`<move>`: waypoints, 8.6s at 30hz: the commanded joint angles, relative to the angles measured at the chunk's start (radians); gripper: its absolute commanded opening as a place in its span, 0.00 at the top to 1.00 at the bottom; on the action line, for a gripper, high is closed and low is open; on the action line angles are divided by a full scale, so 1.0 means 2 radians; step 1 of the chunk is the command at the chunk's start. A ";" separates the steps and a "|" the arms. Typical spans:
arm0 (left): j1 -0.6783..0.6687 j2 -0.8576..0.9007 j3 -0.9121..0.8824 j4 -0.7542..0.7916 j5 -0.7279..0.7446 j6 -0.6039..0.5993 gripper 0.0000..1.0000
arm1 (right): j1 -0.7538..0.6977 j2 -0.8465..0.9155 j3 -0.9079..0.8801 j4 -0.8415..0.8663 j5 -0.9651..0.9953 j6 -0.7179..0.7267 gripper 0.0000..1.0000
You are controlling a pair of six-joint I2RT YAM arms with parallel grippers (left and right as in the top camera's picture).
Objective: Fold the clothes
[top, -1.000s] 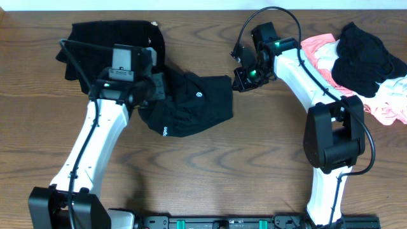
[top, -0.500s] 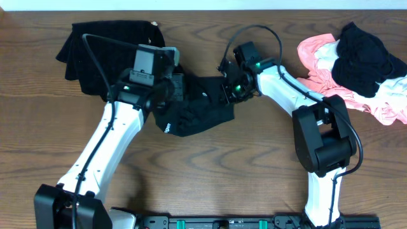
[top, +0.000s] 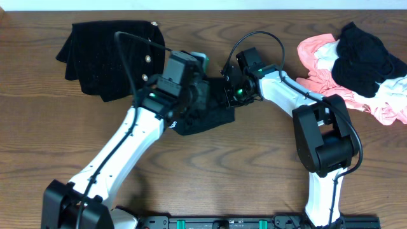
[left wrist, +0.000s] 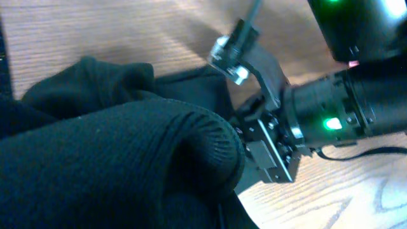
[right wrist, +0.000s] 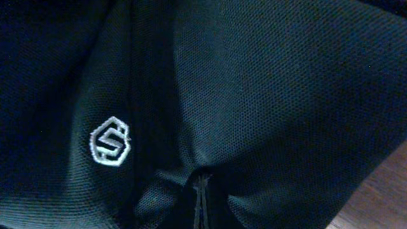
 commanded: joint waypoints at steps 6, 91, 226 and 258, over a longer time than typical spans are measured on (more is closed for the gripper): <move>-0.052 0.045 0.015 0.008 -0.012 -0.002 0.94 | -0.013 0.006 -0.016 -0.005 0.003 0.014 0.99; 0.204 -0.148 0.022 -0.115 -0.010 0.000 0.02 | 0.026 -0.108 0.034 -0.029 -0.021 -0.491 0.24; 0.204 -0.089 0.014 -0.129 -0.014 0.007 0.02 | -0.019 0.016 0.033 0.134 -0.083 -0.118 0.53; 0.204 -0.089 0.014 -0.130 -0.014 0.007 0.02 | -0.107 0.016 0.131 0.008 0.013 -0.137 0.99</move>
